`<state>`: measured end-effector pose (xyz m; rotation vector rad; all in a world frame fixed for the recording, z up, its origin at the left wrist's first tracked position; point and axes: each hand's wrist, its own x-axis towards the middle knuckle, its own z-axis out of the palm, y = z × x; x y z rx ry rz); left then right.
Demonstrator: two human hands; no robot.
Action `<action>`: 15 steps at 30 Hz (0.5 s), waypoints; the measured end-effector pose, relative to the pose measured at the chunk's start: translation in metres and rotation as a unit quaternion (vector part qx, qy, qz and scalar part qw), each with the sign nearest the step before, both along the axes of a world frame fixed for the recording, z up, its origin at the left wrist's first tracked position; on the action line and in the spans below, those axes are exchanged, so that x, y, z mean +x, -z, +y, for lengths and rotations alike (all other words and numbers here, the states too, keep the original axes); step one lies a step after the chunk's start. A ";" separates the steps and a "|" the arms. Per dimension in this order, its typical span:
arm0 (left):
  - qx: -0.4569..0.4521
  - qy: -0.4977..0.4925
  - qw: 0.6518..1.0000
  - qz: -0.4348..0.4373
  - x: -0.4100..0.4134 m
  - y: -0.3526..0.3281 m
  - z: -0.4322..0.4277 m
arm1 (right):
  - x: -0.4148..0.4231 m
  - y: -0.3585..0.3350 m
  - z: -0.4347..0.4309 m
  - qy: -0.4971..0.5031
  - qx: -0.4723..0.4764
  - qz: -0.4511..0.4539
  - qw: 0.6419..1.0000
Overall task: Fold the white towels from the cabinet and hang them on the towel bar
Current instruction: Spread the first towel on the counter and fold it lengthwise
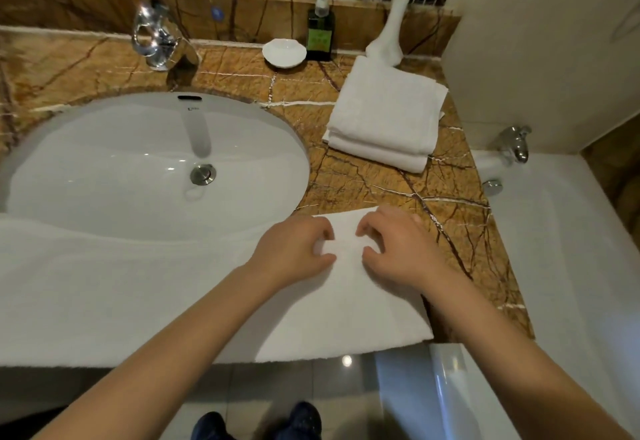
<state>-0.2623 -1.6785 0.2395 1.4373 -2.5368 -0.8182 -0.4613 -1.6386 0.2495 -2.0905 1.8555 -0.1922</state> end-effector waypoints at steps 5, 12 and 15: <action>0.004 0.038 0.999 0.029 0.008 -0.001 -0.011 | -0.010 -0.010 -0.018 -0.106 0.041 -0.002 0.994; 0.067 0.011 0.994 0.082 0.012 -0.004 -0.021 | -0.010 -0.026 -0.036 -0.116 0.075 0.003 0.990; 0.090 -0.005 0.990 0.106 0.010 -0.003 -0.027 | -0.005 -0.019 -0.051 -0.101 0.120 0.034 0.987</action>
